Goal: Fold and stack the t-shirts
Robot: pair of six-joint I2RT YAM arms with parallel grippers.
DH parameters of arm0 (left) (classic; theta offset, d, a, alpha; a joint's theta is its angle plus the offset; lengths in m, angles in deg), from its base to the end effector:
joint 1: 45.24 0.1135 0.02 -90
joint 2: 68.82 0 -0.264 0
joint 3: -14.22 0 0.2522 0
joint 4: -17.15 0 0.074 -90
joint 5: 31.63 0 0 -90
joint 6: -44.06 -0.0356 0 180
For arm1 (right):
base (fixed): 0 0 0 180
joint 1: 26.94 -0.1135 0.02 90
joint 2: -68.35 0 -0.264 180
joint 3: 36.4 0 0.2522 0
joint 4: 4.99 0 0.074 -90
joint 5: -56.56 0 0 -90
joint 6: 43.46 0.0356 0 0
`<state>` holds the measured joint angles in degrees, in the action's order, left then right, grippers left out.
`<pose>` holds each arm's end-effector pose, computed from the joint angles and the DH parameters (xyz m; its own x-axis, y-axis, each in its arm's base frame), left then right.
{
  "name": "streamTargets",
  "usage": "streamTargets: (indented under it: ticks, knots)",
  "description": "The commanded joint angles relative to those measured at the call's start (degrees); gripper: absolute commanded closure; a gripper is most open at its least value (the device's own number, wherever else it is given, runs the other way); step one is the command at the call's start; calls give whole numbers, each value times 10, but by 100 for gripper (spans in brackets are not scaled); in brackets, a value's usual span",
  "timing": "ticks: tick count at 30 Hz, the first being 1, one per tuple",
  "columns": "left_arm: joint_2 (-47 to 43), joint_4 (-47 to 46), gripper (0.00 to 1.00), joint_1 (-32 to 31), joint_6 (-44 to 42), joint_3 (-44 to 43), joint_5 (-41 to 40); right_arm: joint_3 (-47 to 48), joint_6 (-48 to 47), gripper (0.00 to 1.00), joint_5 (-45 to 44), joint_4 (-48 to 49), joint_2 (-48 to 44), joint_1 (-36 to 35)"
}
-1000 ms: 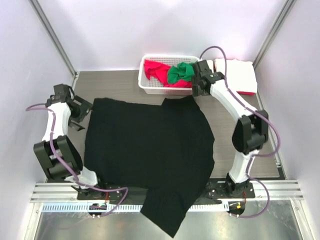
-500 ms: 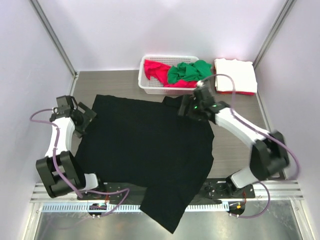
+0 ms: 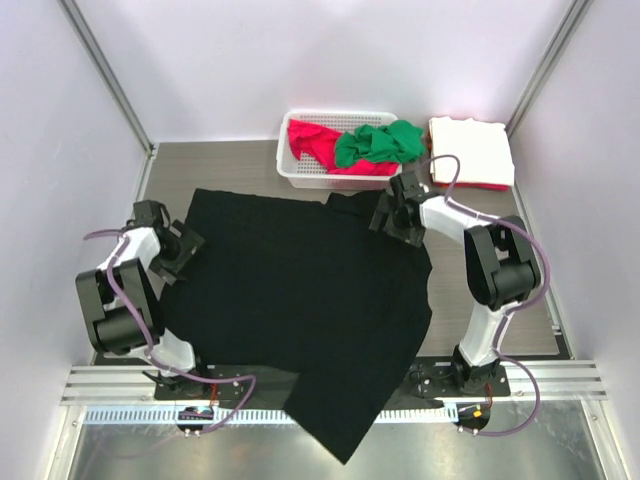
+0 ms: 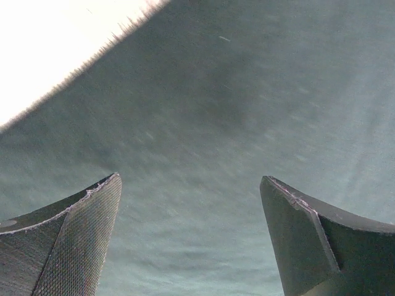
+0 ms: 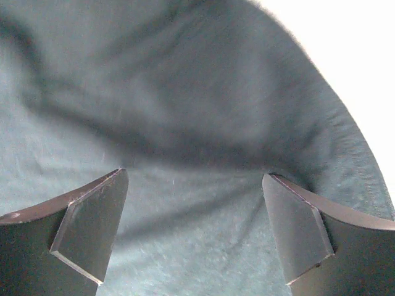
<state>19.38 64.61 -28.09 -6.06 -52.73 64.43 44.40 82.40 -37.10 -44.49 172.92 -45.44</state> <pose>0.2749 0.0809 0.1840 -0.5187 -0.8273 -0.2156 -0.7678 0.5617 -0.3083 0.3483 0.1141 0.1695 -0.8560 0.3301 -0.3979 0.2616 0.9404 0.2173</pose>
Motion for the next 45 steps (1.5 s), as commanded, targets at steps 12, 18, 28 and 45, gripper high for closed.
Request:
streamTargets:
  ticks: [12, 18, 28, 45]
  knots:
    - [122, -82, 7, -96, 103, -36, 33, 252, -105, 4, -64, -54, 180, 101]
    - [89, -79, 7, -110, 132, -47, 69, 413, -163, 4, -78, -121, 207, 101]
    - [-245, 67, 4, -111, 138, 30, -99, 290, -148, 3, -106, -176, -20, 65]
    - [-276, -29, 10, -135, 138, 163, -34, -169, 34, 3, -22, -122, -244, -18]
